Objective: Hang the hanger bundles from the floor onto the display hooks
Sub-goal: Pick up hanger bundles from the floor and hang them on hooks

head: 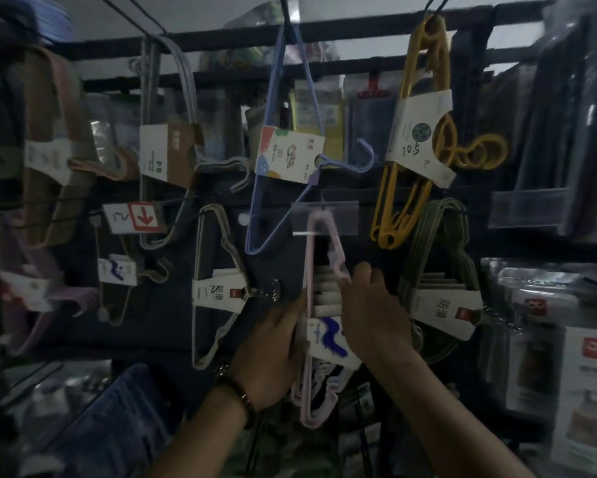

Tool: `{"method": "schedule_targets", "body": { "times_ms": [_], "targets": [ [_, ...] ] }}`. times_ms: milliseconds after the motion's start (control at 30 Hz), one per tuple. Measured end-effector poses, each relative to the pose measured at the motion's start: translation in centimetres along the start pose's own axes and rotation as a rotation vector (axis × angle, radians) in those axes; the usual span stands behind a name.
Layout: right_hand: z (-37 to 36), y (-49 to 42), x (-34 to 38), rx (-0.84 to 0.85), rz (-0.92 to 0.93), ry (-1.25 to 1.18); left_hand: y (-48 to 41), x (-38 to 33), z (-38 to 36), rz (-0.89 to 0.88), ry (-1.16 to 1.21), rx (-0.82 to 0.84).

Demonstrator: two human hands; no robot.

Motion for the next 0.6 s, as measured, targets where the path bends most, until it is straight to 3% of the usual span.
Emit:
{"method": "schedule_targets", "body": {
  "times_ms": [167, 233, 300, 433, 600],
  "targets": [
    [0.9, 5.0, -0.3, -0.215, -0.011, -0.416, 5.7, 0.7, -0.2, 0.178, -0.151, -0.005],
    [0.7, 8.6, 0.5, -0.224, -0.025, -0.558, 9.7, 1.5, -0.1, 0.271, -0.224, 0.001],
    [-0.9, 12.3, 2.9, -0.012, 0.041, -0.620, 14.5, 2.6, -0.2, 0.399, -0.267, 0.046],
    [-5.7, 21.8, 10.3, 0.656, 0.321, -0.615, 27.2, 4.5, -0.3, 0.719, -0.233, 0.251],
    [-9.0, 36.7, 17.9, 1.294, 0.526, -0.538, 46.1, 6.0, 0.8, 1.073, -0.104, 0.417]
  ]
}}
Point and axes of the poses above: each hand's wrist, its own y-axis away from the middle knuckle, its own z-axis out of the back of the hand, x = y × z, the point moved 6 cm from there along -y, towards the middle knuckle, and after that the axes turned 1 degree about -z, right-handed, at the moved point
